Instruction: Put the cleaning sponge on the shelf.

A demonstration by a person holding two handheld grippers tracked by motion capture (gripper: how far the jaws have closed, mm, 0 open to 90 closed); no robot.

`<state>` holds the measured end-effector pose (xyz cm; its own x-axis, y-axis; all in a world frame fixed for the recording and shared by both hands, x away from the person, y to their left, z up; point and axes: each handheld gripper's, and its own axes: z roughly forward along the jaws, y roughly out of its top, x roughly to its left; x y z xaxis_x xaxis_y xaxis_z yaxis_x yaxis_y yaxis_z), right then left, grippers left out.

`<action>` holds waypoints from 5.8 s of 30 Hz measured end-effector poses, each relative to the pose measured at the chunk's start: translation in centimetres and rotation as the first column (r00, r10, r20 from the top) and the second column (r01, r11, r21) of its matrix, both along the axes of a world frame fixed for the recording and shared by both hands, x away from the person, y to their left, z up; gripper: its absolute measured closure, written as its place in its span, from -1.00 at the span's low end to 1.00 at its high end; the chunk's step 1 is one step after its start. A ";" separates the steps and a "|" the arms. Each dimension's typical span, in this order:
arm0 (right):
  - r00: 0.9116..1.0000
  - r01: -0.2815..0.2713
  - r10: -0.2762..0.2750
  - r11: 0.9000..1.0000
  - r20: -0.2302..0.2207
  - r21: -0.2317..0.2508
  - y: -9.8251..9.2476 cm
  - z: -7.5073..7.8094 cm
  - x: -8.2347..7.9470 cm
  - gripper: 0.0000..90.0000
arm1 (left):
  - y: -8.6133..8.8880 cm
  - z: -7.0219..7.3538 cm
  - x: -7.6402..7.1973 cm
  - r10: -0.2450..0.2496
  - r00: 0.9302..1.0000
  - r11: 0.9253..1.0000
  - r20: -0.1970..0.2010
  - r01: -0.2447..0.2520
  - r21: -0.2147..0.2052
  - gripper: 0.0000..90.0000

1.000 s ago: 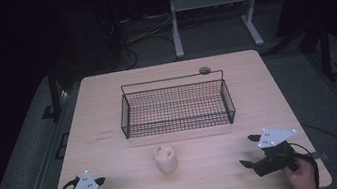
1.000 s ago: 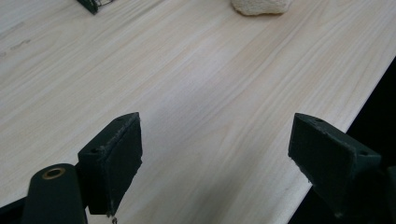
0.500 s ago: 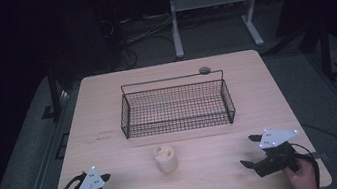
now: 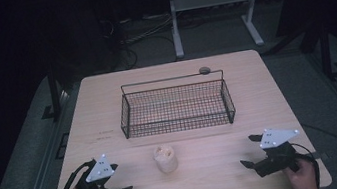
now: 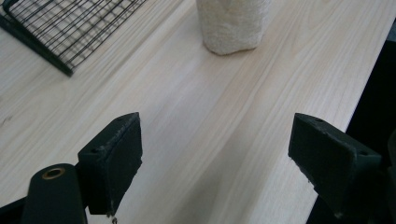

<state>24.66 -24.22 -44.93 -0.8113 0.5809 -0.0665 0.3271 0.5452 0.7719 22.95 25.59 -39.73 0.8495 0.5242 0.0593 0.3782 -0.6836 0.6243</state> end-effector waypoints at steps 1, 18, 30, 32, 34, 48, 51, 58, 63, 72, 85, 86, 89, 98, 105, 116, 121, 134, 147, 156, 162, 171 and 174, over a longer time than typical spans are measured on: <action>1.000 -0.001 0.001 1.000 0.002 0.001 0.0 0.0 0.0 -0.70 | -0.2 0.1 0.2 -0.006 1.000 1.000 0.001 0.006 0.006 -0.62; 1.000 -0.009 0.009 1.000 0.007 0.004 0.0 0.0 0.1 -0.70 | -2.8 0.9 2.4 -0.070 0.997 0.997 -0.020 0.071 0.036 -0.62; 1.000 -0.005 0.005 1.000 0.003 0.009 0.0 0.0 0.0 -0.70 | -4.6 1.0 3.4 -0.110 0.993 0.993 -0.036 0.112 0.044 -0.62; 1.000 -0.002 0.002 1.000 0.000 0.012 0.0 0.1 0.0 -0.70 | -4.9 1.0 3.6 -0.113 0.993 0.993 -0.036 0.115 0.041 -0.62; 1.000 -0.001 0.001 1.000 0.000 0.014 -0.1 0.1 0.0 -0.70 | -5.2 1.0 3.8 -0.119 0.992 0.992 -0.039 0.120 0.043 -0.62; 1.000 -0.007 0.007 1.000 0.001 0.025 -0.1 0.1 0.0 -0.70 | -6.7 0.9 4.6 -0.148 0.987 0.986 -0.057 0.152 0.066 -0.62; 1.000 -0.006 0.006 1.000 0.002 0.025 -0.1 0.1 0.0 -0.70 | -6.9 1.0 4.8 -0.153 0.987 0.985 -0.057 0.157 0.072 -0.62; 1.000 -0.007 0.007 1.000 0.003 0.029 -0.1 0.1 0.0 -0.70 | -7.4 1.0 5.1 -0.160 0.985 0.983 -0.060 0.164 0.078 -0.62; 1.000 -0.008 0.008 1.000 0.004 0.030 -0.1 0.1 0.0 -0.70 | -7.9 0.9 5.4 -0.165 0.984 0.982 -0.066 0.170 0.082 -0.62; 1.000 -0.009 0.008 0.999 0.005 0.032 -0.1 0.2 0.0 -0.70 | -8.8 0.8 5.8 -0.177 0.982 0.980 -0.069 0.183 0.083 -0.62; 1.000 -0.009 0.009 0.999 0.010 0.036 -0.1 0.2 0.0 -0.70 | -9.5 0.6 6.3 -0.183 0.980 0.978 -0.076 0.190 0.087 -0.62; 1.000 -0.011 0.010 0.999 0.012 0.036 -0.1 0.2 0.0 -0.70 | -9.6 0.6 6.3 -0.183 0.980 0.978 -0.077 0.189 0.086 -0.62; 1.000 -0.010 0.010 0.999 0.012 0.038 -0.1 0.2 0.0 -0.70 | -9.9 0.6 6.5 -0.188 0.979 0.976 -0.074 0.194 0.094 -0.62; 1.000 -0.013 0.012 0.999 0.012 0.039 -0.1 0.2 0.0 -0.70 | -10.6 0.3 7.0 -0.190 0.977 0.975 -0.092 0.199 0.102 -0.62; 1.000 -0.015 0.014 0.999 0.016 0.039 -0.1 0.2 0.0 -0.70 | -11.0 0.1 7.3 -0.194 0.975 0.973 -0.105 0.205 0.106 -0.62; 1.000 -0.012 0.011 0.999 0.015 0.040 -0.1 0.2 0.0 -0.70 | -11.6 -0.2 7.7 -0.204 0.971 0.969 -0.125 0.218 0.115 -0.62; 1.000 -0.013 0.013 0.999 0.014 0.040 -0.1 0.2 0.0 -0.70 | -11.7 -0.3 7.9 -0.210 0.968 0.968 -0.136 0.225 0.111 -0.62; 1.000 -0.013 0.012 0.999 0.015 0.040 -0.1 0.3 0.0 -0.70 | -12.2 -0.6 8.3 -0.225 0.962 0.962 -0.153 0.244 0.120 -0.49; 1.000 -0.011 0.011 0.999 0.017 0.043 -0.2 0.3 0.0 -0.70 | -12.2 -0.6 8.3 -0.232 0.959 0.961 -0.160 0.252 0.117 -0.40; 1.000 -0.011 0.010 0.999 0.017 0.043 -0.2 0.3 0.0 -0.70 | -12.2 0.0 8.4 -0.239 0.959 0.959 -0.153 0.257 0.117 -0.39; 1.000 -0.009 0.008 0.999 0.017 0.043 -0.2 0.3 0.0 -0.70 | -12.5 0.8 8.5 -0.249 0.958 0.958 -0.146 0.266 0.112 -0.39; 1.000 -0.008 0.008 0.999 0.012 0.050 -0.2 0.3 0.0 -0.70 | -12.6 1.9 9.0 -0.261 0.953 0.954 -0.153 0.279 0.109 -0.39; 1.000 -0.009 0.008 0.999 0.016 0.047 -0.3 0.3 0.0 -0.70 | -12.7 2.2 9.2 -0.267 0.951 0.952 -0.154 0.285 0.109 -0.39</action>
